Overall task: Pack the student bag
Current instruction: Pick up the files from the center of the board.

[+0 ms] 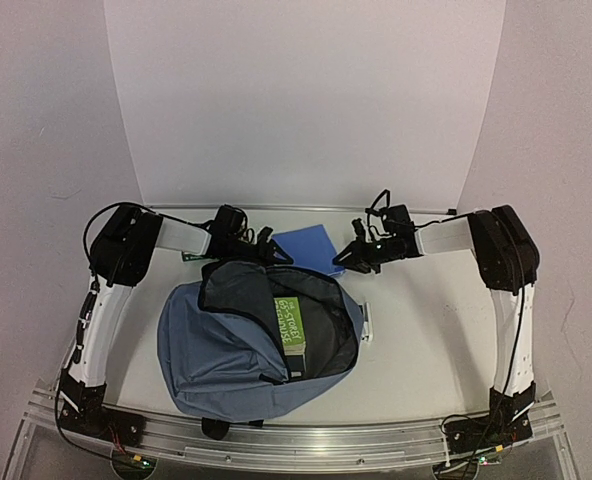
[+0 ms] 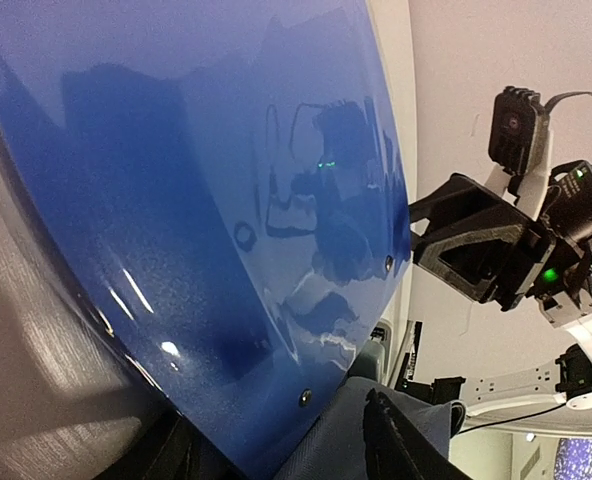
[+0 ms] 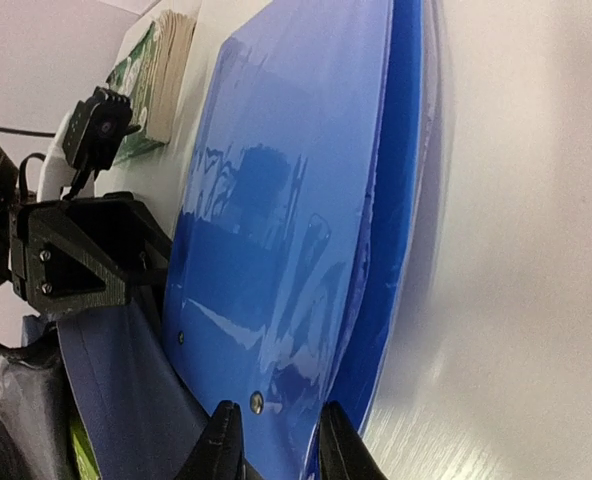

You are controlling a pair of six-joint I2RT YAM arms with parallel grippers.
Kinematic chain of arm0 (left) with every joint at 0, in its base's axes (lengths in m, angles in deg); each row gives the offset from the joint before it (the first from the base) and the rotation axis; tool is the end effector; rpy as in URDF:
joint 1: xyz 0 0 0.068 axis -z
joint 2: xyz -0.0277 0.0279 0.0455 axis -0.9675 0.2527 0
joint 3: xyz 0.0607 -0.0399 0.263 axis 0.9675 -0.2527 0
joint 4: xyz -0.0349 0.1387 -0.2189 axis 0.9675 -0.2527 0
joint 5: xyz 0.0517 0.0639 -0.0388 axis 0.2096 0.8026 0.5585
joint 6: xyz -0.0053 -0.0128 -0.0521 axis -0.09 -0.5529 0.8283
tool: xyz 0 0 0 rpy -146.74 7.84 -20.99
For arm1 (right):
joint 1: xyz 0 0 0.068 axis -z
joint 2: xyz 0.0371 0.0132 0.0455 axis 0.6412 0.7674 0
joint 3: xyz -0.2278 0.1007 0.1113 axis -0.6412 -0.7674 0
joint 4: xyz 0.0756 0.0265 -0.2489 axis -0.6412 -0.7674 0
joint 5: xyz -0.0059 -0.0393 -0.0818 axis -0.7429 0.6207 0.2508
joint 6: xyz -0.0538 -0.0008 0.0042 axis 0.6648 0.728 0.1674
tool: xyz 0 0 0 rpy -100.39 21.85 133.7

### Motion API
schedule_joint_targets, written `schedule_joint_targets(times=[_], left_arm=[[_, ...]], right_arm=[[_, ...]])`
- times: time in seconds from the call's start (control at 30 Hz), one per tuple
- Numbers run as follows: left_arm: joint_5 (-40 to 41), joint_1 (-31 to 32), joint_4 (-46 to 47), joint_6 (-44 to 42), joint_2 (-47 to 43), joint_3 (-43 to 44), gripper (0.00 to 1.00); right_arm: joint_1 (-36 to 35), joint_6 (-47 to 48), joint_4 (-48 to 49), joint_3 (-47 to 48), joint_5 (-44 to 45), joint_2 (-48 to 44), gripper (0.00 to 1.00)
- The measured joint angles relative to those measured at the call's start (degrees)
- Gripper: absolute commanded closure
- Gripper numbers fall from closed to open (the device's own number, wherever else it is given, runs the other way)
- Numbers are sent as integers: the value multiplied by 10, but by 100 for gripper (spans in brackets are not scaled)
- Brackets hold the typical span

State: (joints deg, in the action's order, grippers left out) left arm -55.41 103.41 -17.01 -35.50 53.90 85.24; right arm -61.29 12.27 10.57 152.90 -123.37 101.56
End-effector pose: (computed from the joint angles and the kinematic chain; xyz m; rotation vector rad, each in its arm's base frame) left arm 0.4379 -0.2653 0.1018 0.1783 2.5384 -1.6450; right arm 0.4292 0.1945 0.1346 -0.3452 2.3750 1.2702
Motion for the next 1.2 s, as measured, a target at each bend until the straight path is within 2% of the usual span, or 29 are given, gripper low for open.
schedule_joint_targets(times=[0.17,0.2,0.27,0.4,0.63,0.8,0.97,1.2], left_arm=[[-4,0,19,7,0,-8,46],[-5,0,24,9,0,-10,46],[-4,0,32,12,0,-15,43],[-1,0,42,5,-5,-24,29],[60,-9,12,-41,-105,-85,11],[90,-45,-12,-67,-225,-121,7],[89,-62,-3,-69,-318,-131,5],[53,-39,74,10,-358,-172,5]], right_arm=[[2,-29,35,-1,-13,25,99],[2,-31,37,-4,-15,25,100],[2,-38,45,-9,-18,25,100],[1,-41,61,-26,-13,13,100],[-3,-41,55,-60,55,-111,100],[-2,-41,60,-63,108,-226,100],[-1,-48,61,-65,118,-296,100],[-1,-84,58,-102,101,-359,100]])
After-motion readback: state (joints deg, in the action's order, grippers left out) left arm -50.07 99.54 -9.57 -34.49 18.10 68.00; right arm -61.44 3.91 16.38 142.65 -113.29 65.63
